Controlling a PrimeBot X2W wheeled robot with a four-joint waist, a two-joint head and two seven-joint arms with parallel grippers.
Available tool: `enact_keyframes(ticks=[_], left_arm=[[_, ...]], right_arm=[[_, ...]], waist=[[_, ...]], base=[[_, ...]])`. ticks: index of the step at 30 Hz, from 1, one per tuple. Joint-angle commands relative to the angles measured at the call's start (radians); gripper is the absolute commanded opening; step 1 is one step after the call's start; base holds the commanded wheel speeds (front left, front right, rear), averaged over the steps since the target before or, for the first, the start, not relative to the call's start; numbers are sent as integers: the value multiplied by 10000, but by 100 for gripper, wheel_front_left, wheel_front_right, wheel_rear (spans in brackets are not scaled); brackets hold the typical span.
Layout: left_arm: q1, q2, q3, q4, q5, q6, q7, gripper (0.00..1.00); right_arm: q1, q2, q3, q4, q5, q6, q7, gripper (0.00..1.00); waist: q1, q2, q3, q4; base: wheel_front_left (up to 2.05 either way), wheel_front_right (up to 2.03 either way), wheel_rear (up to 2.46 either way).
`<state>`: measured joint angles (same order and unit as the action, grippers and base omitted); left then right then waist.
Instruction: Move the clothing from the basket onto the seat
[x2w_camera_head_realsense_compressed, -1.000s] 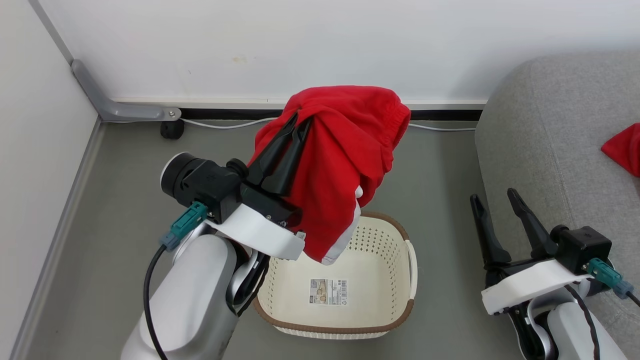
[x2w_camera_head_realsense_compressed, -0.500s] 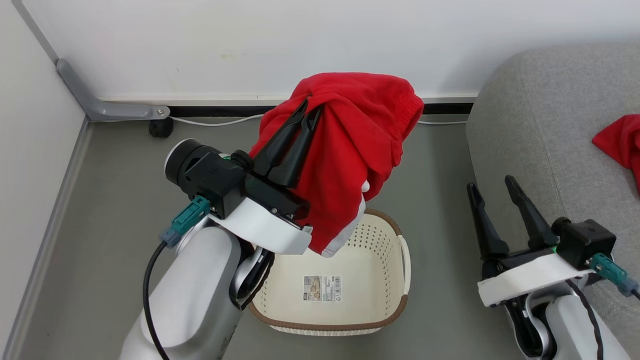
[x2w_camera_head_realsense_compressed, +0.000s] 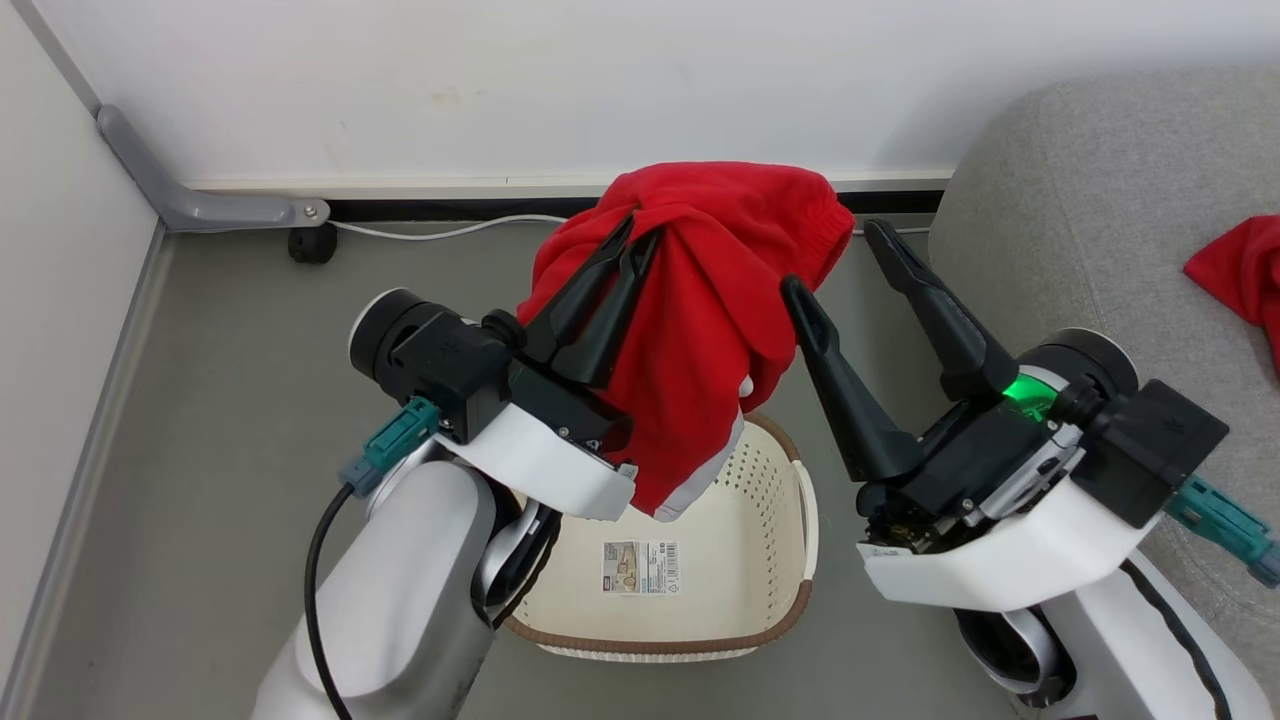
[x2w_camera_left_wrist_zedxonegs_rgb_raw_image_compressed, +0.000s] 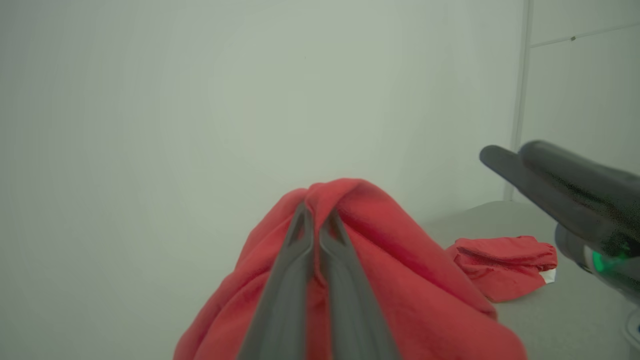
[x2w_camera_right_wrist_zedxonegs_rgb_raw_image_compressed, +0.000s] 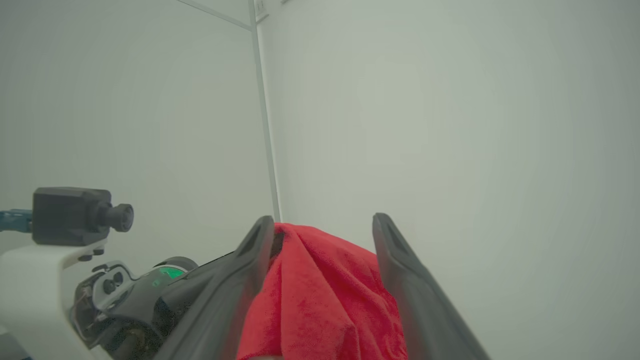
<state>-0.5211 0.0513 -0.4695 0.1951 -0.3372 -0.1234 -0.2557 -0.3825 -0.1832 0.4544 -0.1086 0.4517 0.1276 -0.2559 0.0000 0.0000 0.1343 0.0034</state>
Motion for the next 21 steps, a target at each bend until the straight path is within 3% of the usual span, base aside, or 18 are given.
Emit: enact_keyframes(ticks=[1,8,21], left_arm=[[-495,117,293,-217,-62,-4,-47,0],[-533,62,3,-267,-120,-3,-54,0],[-602,8,-534,-551,-272,85,-59,0]], right_arm=[[-272,-84,296,-337,35,31,-59,100],[-963,-455,1633,680,173,31,-59,100],[-1786,132,2860,3664,350,31,-59,100]], waist=[[0,0,3,2],[0,0,45,88],[0,0,114,430]], base=[[0,0,0],[0,0,0],[0,0,0]])
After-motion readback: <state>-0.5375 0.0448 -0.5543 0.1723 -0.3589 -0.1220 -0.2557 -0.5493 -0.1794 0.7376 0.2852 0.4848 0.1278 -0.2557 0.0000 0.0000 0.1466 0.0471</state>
